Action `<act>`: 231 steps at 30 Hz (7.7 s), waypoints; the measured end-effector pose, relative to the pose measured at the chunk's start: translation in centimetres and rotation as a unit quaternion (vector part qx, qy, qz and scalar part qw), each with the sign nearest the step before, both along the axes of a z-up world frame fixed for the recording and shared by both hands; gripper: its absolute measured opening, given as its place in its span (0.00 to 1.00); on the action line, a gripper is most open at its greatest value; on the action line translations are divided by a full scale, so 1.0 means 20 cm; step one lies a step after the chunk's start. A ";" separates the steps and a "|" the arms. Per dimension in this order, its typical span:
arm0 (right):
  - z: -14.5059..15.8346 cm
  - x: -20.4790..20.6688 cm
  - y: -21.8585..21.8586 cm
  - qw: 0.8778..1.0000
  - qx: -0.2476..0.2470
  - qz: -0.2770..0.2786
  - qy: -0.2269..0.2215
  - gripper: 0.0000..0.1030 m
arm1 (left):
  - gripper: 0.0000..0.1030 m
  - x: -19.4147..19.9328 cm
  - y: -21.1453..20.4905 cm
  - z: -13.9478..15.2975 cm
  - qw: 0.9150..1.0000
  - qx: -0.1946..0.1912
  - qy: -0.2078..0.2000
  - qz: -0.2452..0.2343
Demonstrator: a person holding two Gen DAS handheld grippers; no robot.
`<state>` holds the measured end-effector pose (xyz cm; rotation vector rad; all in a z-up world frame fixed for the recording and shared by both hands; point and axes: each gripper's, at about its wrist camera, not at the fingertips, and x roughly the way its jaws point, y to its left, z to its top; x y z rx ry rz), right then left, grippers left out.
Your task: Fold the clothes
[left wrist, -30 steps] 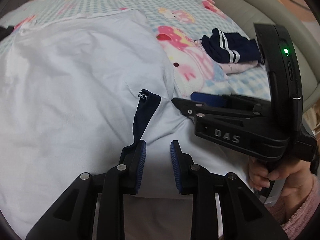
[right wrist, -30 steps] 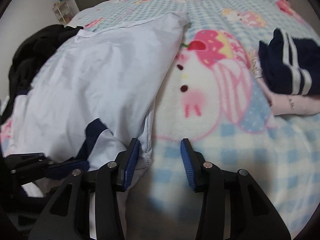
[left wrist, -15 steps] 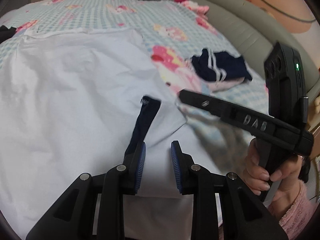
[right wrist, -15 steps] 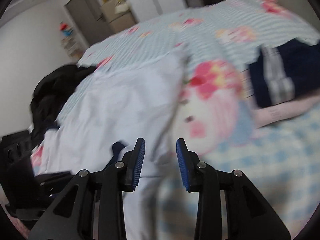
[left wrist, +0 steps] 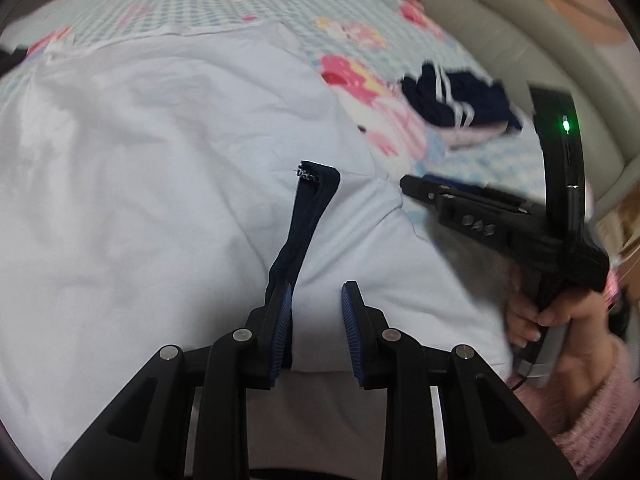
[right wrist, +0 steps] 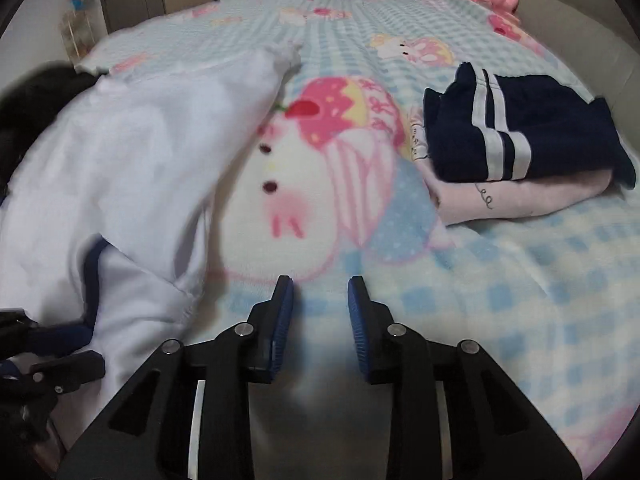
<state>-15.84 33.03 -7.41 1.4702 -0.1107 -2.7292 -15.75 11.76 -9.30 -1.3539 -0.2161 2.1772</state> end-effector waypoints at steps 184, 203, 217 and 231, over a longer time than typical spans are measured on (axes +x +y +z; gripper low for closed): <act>0.27 0.47 -1.03 0.972 -0.066 0.225 0.020 0.40 | 0.36 0.40 -1.33 0.12 0.943 0.036 0.015 0.329; 0.09 0.29 -1.39 0.983 -0.083 0.163 -0.016 0.40 | 0.06 0.07 -1.41 -0.05 0.962 0.123 0.019 0.244; 0.12 0.30 -1.37 0.986 -0.057 0.153 -0.010 0.48 | 0.03 0.20 -1.63 -0.01 0.938 0.100 0.020 0.331; 0.24 0.27 -1.28 0.985 -0.100 0.137 0.016 0.50 | 0.04 0.22 -1.10 0.14 0.984 0.089 0.090 0.127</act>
